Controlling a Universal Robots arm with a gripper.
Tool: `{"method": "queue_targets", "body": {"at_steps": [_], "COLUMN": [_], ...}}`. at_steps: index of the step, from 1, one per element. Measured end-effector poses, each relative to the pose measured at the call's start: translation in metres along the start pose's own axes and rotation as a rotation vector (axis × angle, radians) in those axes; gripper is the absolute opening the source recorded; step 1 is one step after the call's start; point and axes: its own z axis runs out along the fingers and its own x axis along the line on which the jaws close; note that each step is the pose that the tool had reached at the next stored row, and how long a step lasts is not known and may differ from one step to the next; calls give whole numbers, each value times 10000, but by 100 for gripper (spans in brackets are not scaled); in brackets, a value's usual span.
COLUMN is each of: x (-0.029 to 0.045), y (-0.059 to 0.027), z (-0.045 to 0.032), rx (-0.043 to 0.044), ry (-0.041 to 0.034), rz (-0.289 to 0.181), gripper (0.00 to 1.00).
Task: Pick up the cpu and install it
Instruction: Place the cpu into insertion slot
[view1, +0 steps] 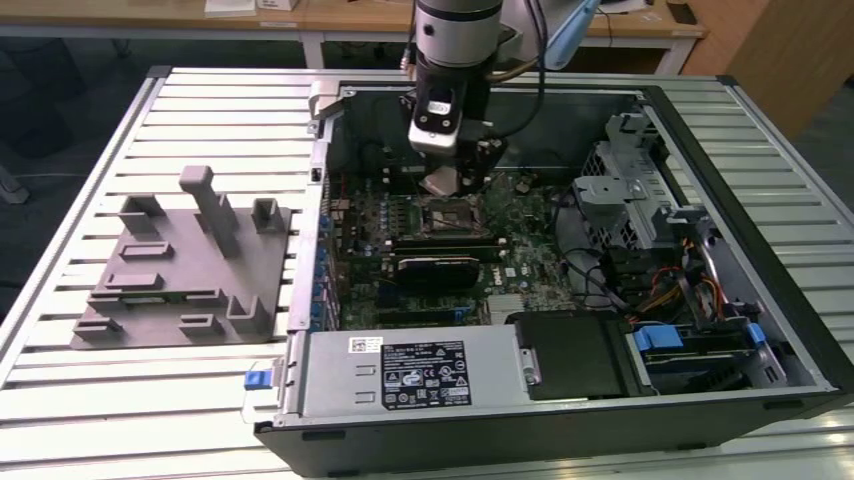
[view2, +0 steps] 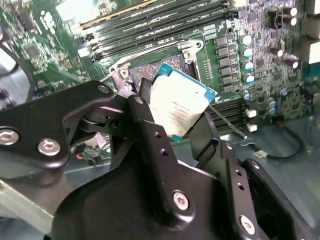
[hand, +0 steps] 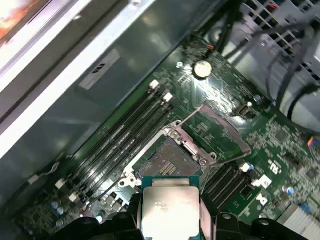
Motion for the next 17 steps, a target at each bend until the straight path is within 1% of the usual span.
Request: {"method": "queue_targets", "body": {"at_steps": [17], "x": [0], "y": [0], "z": [9], "rx": [80], "ry": [-118], "rz": [3085], "gripper": [54]}}
